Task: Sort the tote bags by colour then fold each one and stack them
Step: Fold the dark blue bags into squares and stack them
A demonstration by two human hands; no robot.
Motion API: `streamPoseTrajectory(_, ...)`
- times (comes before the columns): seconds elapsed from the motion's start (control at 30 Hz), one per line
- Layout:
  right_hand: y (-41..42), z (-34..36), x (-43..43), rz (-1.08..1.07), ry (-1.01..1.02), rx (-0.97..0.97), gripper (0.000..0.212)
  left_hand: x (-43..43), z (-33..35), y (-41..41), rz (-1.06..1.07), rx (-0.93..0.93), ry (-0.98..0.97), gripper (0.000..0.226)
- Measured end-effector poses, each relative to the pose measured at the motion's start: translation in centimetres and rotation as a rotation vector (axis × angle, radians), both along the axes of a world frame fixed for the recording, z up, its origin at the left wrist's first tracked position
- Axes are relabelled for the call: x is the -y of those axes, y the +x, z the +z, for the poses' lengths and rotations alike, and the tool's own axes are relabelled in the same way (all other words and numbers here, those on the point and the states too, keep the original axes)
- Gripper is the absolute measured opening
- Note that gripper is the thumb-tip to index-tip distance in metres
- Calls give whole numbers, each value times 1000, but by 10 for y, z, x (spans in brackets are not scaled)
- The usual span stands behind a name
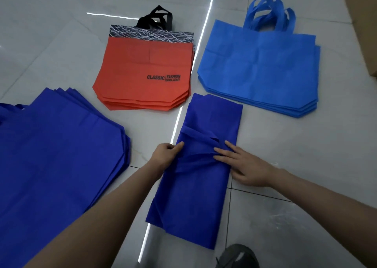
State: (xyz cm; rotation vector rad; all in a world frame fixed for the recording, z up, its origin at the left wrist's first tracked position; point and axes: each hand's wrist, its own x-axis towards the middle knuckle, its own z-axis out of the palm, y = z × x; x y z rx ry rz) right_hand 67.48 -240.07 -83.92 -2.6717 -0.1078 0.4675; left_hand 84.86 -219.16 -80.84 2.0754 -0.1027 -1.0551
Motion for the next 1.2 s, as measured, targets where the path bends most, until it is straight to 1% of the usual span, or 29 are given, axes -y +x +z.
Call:
streamPoseTrajectory(0.07, -1, -1, -2, -20, 28, 43, 68, 9, -5, -5, -36, 41, 4, 38)
streamPoseTrajectory(0.1, 0, -2, -4, -71, 41, 77, 68, 11, -7, -9, -33, 67, -13, 33)
streamPoseTrajectory(0.17, 3, 0, -11, -278, 83, 173, 66, 16, -9, -17, 1, 65, -77, 27)
streamPoseTrajectory(0.2, 6, 3, -16, -373, 93, 251, 61, 18, -11, -22, 33, 41, -111, 26)
streamPoseTrajectory(0.23, 8, 5, -22, -422, 72, 341, 53, 19, -13, -26, 66, 25, -138, 25)
streamPoseTrajectory(0.27, 9, 5, -29, -416, 28, 416, 44, 21, -14, -29, 91, 15, -146, 23)
streamPoseTrajectory(0.3, 10, 5, -36, -365, -11, 461, 38, 23, -15, -33, 107, 22, -154, 21)
streamPoseTrajectory(0.33, 11, 2, -44, -292, -45, 466, 38, 24, -15, -34, 118, 35, -162, 20)
streamPoseTrajectory(0.37, 12, -2, -51, -219, -92, 438, 42, 24, -16, -34, 127, 40, -171, 20)
streamPoseTrajectory(0.43, 9, -11, -53, -151, -187, 343, 51, 23, -16, -35, 165, -4, -196, 20)
streamPoseTrajectory(0.47, 6, -14, -50, -149, -208, 301, 52, 22, -15, -33, 197, -59, -207, 19)
streamPoseTrajectory(0.53, -4, -18, -39, -150, -188, 260, 49, 22, -14, -30, 262, -197, -194, 16)
streamPoseTrajectory(0.57, -7, -18, -33, -153, -175, 261, 52, 23, -12, -27, 289, -263, -173, 15)
streamPoseTrajectory(0.63, -10, -12, -23, -156, -153, 270, 67, 25, -9, -23, 334, -373, -137, 13)
streamPoseTrajectory(0.7, -15, -7, -16, -91, -146, 262, 88, 25, -5, -19, 347, -465, -98, 14)
streamPoseTrajectory(0.73, -20, -6, -12, -40, -148, 256, 95, 24, -4, -17, 347, -500, -79, 18)
streamPoseTrajectory(0.8, -32, -5, -7, 34, -181, 248, 95, 22, -4, -14, 353, -550, -53, 27)
streamPoseTrajectory(0.87, -42, -6, -8, 4, -214, 259, 85, 20, -3, -14, 354, -576, -44, 30)
streamPoseTrajectory(0.93, -43, -7, -10, -28, -205, 210, 79, 19, -5, -14, 329, -561, -51, 29)
streamPoseTrajectory(1.0, -38, -8, -12, -26, -146, 145, 81, 20, -2, -17, 250, -490, -36, 22)
streamPoseTrajectory(1.03, -35, -9, -12, -34, -97, 112, 78, 20, 0, -19, 183, -403, -15, 21)
streamPoseTrajectory(1.07, -33, -9, -12, -57, -48, 104, 70, 19, -1, -20, 100, -270, 22, 24)
streamPoseTrajectory(1.13, -31, -11, -15, -176, 77, 126, 58, 11, -3, -20, -54, 120, 51, 27)
streamPoseTrajectory(1.17, -30, -12, -17, -247, 145, 137, 54, 4, -2, -18, -130, 317, -9, 30)
streamPoseTrajectory(1.2, -29, -11, -18, -304, 206, 153, 52, -3, 1, -15, -242, 452, -87, 39)
